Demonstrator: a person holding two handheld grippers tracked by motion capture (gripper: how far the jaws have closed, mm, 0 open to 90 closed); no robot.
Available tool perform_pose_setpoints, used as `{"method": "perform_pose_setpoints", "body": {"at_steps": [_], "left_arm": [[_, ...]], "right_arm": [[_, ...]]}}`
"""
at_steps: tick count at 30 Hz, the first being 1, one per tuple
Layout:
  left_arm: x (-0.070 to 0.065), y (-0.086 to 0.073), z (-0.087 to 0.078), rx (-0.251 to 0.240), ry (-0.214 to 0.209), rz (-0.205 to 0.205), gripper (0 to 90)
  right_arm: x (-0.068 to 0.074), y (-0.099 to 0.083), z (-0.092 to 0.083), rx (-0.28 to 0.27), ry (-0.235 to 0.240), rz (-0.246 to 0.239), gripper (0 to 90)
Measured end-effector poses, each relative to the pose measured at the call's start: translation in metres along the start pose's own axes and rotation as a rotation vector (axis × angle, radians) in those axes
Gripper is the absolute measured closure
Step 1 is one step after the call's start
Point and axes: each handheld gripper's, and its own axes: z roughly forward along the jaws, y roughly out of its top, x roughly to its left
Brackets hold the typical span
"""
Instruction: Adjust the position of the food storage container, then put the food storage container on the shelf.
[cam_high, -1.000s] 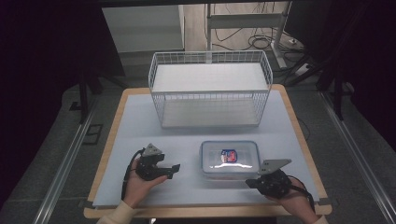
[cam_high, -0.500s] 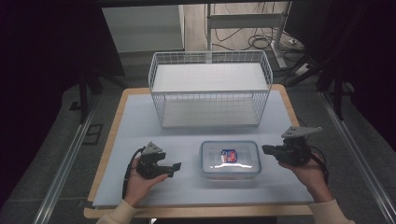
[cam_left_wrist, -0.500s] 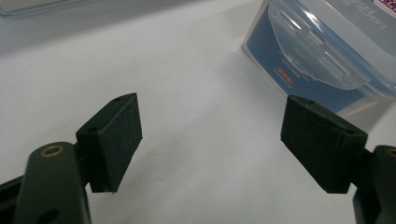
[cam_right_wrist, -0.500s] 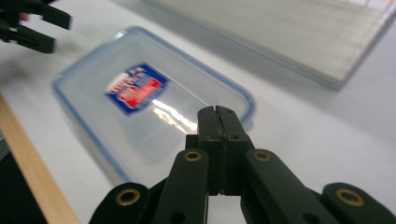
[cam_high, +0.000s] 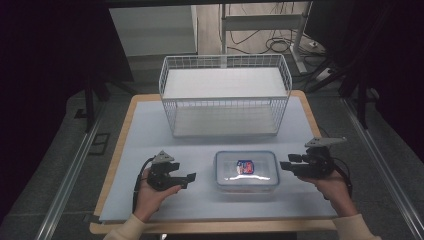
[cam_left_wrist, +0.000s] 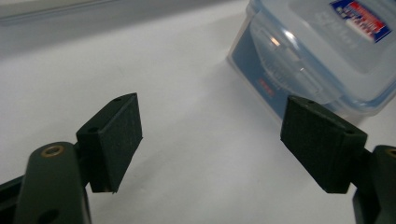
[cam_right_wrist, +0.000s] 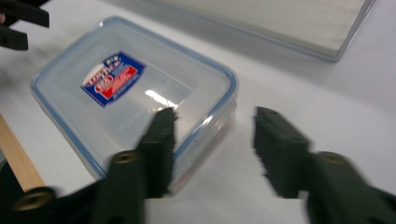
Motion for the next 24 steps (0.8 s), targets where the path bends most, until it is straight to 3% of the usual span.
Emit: {"method": "perform_pose_setpoints", "body": {"at_steps": [2, 5, 13, 15, 17, 24], "left_arm": [[-0.001, 0.004, -0.001, -0.002, -0.026, -0.022, 20.2], [-0.003, 0.011, 0.001, -0.007, -0.059, -0.052, 19.0], [-0.016, 0.027, 0.019, 0.011, -0.149, -0.090, 17.9], [-0.017, 0.031, 0.028, 0.022, -0.202, -0.132, 17.6], [-0.017, 0.033, 0.032, 0.029, -0.205, -0.139, 17.4], [-0.021, 0.036, 0.052, 0.064, -0.293, -0.210, 16.8]], "right_arm": [[0.000, 0.001, 0.000, -0.007, -0.003, 0.005, 32.6], [0.000, 0.001, -0.001, -0.019, 0.028, 0.018, 25.1], [-0.005, -0.003, 0.004, -0.007, 0.079, 0.062, 20.0], [-0.006, -0.003, 0.006, -0.002, 0.089, 0.070, 18.8], [-0.006, -0.003, 0.007, 0.000, 0.091, 0.070, 18.4], [-0.004, -0.003, 0.011, 0.010, 0.094, 0.072, 17.1]]}}
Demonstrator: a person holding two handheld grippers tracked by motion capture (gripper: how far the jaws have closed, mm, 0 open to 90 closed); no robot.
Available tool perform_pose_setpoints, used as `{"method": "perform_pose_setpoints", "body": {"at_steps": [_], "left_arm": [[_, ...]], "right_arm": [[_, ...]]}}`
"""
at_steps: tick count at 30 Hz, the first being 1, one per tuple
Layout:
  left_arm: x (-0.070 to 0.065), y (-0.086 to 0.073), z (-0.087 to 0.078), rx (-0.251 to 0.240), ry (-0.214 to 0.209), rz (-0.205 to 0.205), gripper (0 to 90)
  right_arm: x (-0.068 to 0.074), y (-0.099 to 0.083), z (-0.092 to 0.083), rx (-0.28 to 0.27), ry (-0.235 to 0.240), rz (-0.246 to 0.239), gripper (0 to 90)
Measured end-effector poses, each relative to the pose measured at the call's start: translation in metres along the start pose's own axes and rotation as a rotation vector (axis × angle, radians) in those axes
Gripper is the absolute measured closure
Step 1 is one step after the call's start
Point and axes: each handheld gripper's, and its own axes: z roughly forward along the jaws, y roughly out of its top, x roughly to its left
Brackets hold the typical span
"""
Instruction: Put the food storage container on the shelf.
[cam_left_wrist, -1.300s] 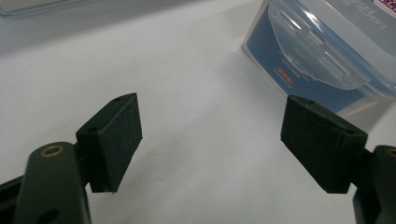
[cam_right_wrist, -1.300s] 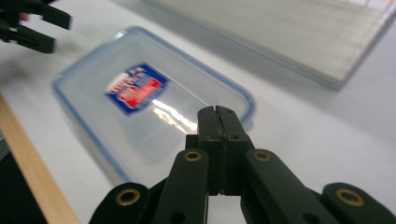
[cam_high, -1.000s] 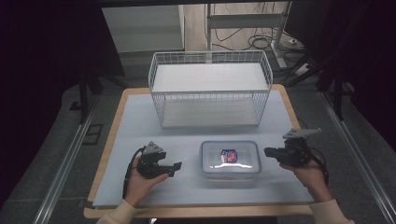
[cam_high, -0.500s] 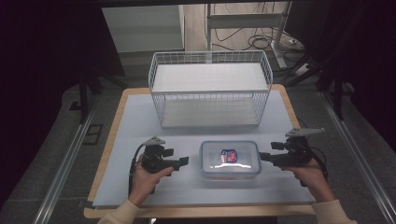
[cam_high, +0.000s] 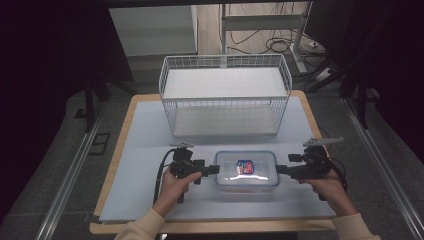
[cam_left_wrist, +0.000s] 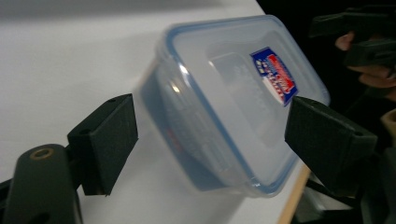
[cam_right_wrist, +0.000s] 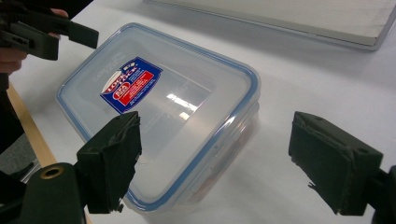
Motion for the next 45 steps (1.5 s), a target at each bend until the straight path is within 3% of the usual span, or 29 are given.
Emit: {"method": "perform_pose_setpoints", "body": {"at_steps": [5, 13, 20, 21, 34, 39, 40, 45], "left_arm": [[0.003, 0.000, 0.013, 0.027, -0.016, -0.023, 16.9], [0.011, -0.001, 0.029, 0.081, -0.103, -0.071, 17.7], [0.016, -0.002, 0.029, 0.072, -0.118, -0.088, 24.8], [0.016, -0.002, 0.028, 0.071, -0.118, -0.090, 27.9], [0.015, -0.002, 0.024, 0.067, -0.121, -0.083, 32.1], [0.016, -0.002, 0.024, 0.067, -0.122, -0.079, 32.3], [0.016, -0.002, 0.024, 0.070, -0.122, -0.079, 32.4], [0.015, -0.003, 0.023, 0.074, -0.116, -0.080, 32.5]], "right_arm": [[0.000, -0.001, 0.001, 0.005, -0.004, -0.005, 16.9], [0.001, -0.002, 0.006, 0.024, -0.004, -0.015, 16.8], [-0.002, -0.005, 0.012, 0.038, 0.010, 0.003, 16.6], [-0.003, -0.005, 0.014, 0.049, 0.027, 0.039, 15.8], [-0.012, -0.006, 0.042, 0.125, 0.096, 0.203, 15.0], [-0.015, -0.009, 0.044, 0.135, 0.157, 0.269, 21.6], [-0.017, -0.010, 0.044, 0.135, 0.194, 0.300, 26.2], [-0.022, -0.014, 0.044, 0.132, 0.230, 0.357, 29.3]]}}
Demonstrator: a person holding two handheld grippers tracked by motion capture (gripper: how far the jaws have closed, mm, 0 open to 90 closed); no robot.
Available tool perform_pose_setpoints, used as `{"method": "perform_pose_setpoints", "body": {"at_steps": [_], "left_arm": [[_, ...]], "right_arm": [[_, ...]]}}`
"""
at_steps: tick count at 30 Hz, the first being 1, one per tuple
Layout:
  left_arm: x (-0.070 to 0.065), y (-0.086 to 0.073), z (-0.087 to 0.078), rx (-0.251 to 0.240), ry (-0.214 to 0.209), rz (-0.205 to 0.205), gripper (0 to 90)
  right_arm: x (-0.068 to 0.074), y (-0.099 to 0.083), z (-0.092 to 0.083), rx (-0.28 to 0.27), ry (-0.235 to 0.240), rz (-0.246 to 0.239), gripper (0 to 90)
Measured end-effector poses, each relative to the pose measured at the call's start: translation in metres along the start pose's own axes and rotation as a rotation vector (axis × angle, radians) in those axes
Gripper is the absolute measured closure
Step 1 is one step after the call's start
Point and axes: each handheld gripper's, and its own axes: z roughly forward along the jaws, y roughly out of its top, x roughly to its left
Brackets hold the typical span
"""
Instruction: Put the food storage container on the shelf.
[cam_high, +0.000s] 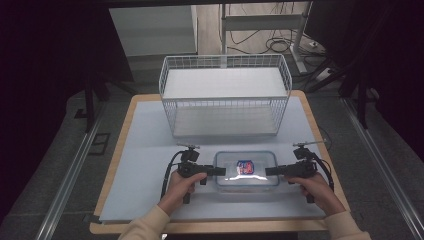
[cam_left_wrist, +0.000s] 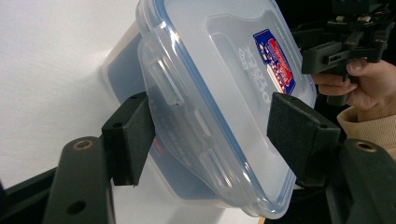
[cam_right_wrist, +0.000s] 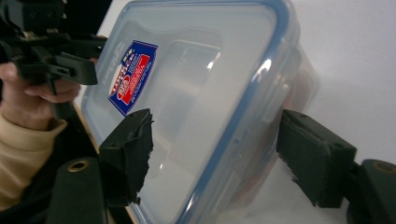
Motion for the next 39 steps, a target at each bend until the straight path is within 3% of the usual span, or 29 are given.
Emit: {"method": "perform_pose_setpoints", "body": {"at_steps": [4, 10, 16, 22, 30, 39], "left_arm": [[-0.001, -0.001, 0.000, -0.006, 0.005, 0.012, 32.6], [-0.006, -0.004, -0.002, -0.018, 0.018, 0.034, 33.8], [-0.011, -0.009, -0.009, -0.036, 0.017, 0.062, 40.6], [-0.015, -0.016, -0.014, -0.050, 0.015, 0.080, 44.3], [-0.023, -0.020, -0.015, -0.082, 0.048, 0.094, 45.3], [-0.034, -0.022, -0.019, -0.122, 0.083, 0.123, 47.8]], "right_arm": [[-0.003, -0.002, -0.005, -0.017, 0.025, 0.027, 37.0], [-0.003, -0.004, -0.008, -0.031, 0.037, 0.038, 41.1], [-0.003, -0.008, -0.015, -0.049, 0.066, 0.029, 48.4], [0.000, -0.013, -0.017, -0.070, 0.068, 0.008, 49.6], [0.006, -0.018, -0.019, -0.087, 0.052, -0.001, 51.0], [0.009, -0.021, -0.023, -0.112, 0.065, 0.015, 53.4]]}}
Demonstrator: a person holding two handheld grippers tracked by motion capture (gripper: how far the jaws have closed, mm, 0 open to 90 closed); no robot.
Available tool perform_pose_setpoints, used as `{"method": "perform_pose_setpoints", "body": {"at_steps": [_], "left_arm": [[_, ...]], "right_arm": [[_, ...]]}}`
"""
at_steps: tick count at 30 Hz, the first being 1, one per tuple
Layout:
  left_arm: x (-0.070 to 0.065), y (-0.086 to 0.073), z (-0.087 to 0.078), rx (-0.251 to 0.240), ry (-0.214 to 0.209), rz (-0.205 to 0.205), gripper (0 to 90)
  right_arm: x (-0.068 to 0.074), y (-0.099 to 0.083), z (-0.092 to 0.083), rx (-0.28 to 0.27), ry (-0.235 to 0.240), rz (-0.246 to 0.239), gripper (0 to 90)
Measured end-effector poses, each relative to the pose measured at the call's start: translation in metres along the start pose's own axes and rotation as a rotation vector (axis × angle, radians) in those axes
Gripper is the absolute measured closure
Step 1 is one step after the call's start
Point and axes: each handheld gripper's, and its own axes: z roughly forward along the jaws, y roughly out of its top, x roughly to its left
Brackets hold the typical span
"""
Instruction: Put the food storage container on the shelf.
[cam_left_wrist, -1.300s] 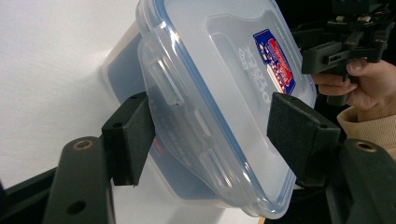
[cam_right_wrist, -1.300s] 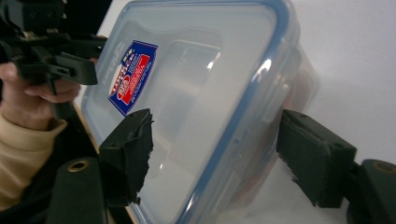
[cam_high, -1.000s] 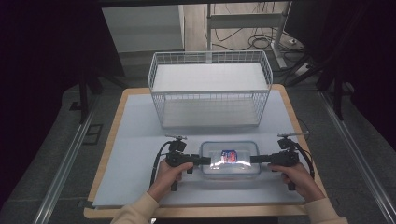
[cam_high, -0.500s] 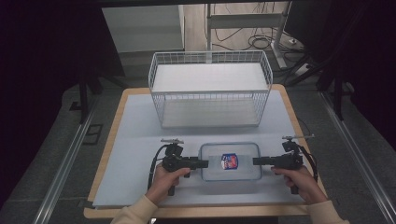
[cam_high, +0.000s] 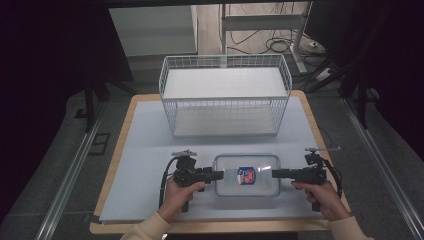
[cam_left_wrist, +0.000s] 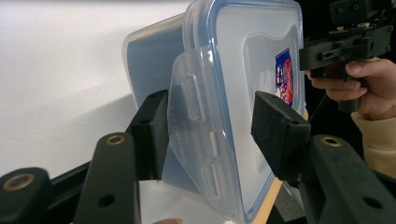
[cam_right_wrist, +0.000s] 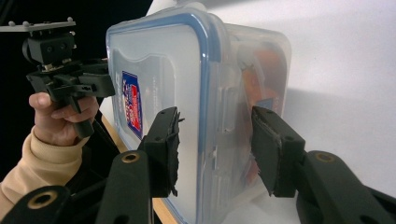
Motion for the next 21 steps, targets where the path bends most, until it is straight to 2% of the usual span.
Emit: {"method": "perform_pose_setpoints", "body": {"at_steps": [3, 8, 13, 17, 21], "left_arm": [[-0.002, 0.000, -0.001, -0.011, 0.003, 0.003, 47.8], [-0.007, 0.004, -0.006, -0.028, 0.008, 0.032, 47.9], [-0.012, 0.009, -0.012, -0.046, 0.012, 0.068, 47.9], [-0.013, 0.011, -0.016, -0.057, 0.011, 0.078, 48.1], [-0.015, 0.013, -0.020, -0.069, 0.013, 0.085, 48.2]], "right_arm": [[0.000, 0.000, 0.000, -0.010, 0.008, -0.002, 53.4], [0.005, 0.002, -0.003, -0.026, 0.010, -0.020, 53.4], [0.014, 0.004, -0.007, -0.049, 0.006, -0.057, 53.4], [0.023, 0.007, -0.009, -0.074, -0.003, -0.104, 53.4], [0.027, 0.008, -0.010, -0.084, -0.005, -0.125, 53.4]]}}
